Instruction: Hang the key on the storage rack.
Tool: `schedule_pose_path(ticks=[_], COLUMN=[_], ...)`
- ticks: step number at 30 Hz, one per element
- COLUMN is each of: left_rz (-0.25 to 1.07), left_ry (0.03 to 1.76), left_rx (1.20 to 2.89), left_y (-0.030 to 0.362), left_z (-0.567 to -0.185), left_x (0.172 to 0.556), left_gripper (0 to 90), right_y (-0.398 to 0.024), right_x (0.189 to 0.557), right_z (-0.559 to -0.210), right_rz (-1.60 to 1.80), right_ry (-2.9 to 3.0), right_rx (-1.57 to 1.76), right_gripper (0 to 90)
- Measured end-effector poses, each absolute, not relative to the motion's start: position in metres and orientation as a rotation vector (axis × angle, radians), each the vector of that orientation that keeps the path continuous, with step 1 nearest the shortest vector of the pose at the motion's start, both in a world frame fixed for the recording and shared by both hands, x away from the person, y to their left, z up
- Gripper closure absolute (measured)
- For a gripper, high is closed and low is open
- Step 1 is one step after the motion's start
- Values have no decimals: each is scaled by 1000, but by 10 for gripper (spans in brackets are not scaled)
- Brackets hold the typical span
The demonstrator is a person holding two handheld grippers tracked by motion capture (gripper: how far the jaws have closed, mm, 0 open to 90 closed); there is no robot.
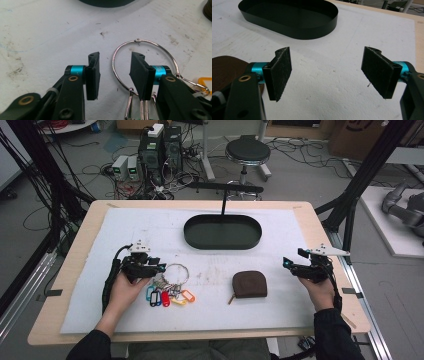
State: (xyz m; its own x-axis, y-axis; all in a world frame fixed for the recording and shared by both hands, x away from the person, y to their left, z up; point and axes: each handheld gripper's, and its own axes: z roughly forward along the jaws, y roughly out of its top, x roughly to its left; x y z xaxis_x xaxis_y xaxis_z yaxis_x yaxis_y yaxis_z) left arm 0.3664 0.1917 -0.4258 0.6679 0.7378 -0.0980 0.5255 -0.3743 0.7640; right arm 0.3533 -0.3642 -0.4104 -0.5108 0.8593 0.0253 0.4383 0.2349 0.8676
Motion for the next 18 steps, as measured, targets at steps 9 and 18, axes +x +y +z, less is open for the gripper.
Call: schedule_pose_path(ticks=[9,18], left_rz=[354,392], left_ry=[1005,1019], left_rx=[2130,2179], left_y=[178,169], left_z=[-433,-438], left_x=[370,370], left_gripper=[689,761], right_y=[-363,-363], right_x=[353,353], right_z=[-411,-411], right_rz=[1204,1202], right_ry=[2056,2061], right_rx=[1185,1186], right_gripper=[249,250])
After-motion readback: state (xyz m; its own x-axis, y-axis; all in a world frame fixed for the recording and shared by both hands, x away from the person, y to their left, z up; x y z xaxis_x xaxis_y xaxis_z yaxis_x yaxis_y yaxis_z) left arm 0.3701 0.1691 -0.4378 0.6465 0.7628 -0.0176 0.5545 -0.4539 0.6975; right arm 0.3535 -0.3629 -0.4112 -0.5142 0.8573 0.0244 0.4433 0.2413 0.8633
